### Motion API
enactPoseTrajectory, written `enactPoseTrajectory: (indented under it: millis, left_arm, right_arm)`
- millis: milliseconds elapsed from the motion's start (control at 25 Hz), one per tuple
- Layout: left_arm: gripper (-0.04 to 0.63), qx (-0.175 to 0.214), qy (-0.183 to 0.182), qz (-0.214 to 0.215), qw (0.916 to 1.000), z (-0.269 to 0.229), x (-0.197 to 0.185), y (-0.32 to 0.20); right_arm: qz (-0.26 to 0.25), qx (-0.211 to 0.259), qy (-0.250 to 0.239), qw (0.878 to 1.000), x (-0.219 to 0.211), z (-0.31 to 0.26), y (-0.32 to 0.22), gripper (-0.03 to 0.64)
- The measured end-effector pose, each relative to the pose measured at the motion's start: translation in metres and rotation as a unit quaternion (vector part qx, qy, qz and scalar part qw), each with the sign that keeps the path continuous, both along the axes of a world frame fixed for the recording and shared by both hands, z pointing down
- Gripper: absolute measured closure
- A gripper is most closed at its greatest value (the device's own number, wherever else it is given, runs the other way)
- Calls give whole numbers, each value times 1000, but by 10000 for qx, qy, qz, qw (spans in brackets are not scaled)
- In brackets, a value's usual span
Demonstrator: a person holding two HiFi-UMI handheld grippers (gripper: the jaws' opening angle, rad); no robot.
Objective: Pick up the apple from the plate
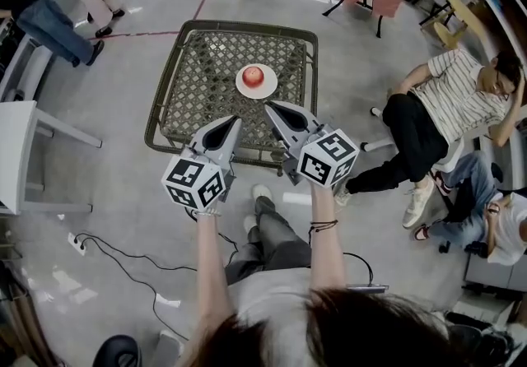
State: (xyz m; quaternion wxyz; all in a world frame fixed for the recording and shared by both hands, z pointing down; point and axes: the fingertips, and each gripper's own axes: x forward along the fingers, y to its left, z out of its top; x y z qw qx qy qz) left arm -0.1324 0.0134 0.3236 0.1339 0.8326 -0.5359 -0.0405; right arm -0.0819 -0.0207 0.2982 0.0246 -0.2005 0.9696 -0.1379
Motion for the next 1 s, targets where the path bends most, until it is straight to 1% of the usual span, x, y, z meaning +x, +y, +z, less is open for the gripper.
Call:
enactPoseTrajectory:
  millis: [120, 320, 640, 880, 1000]
  left_arm:
    - [583, -62, 2, -14, 10000, 5, -7, -11]
    - [583, -99, -11, -18, 9999, 9, -19, -41]
    - [583, -97, -61, 92, 9999, 6, -20, -101]
    - [583, -176, -113, 23, 9998, 11, -23, -131]
    - [583, -215, -132, -32, 9997, 15, -22, -138]
  right_arm:
    - [-51, -90, -61, 9999, -7, 4, -11, 607]
    - [-49, -89, -34, 9999, -15, 4, -44, 607]
    - [-24, -64, 113, 9999, -19, 6, -100, 607]
    - [-66, -75, 126, 9999, -17, 9, -134, 607]
    - [-90, -114, 111, 9998, -15, 12, -145, 607]
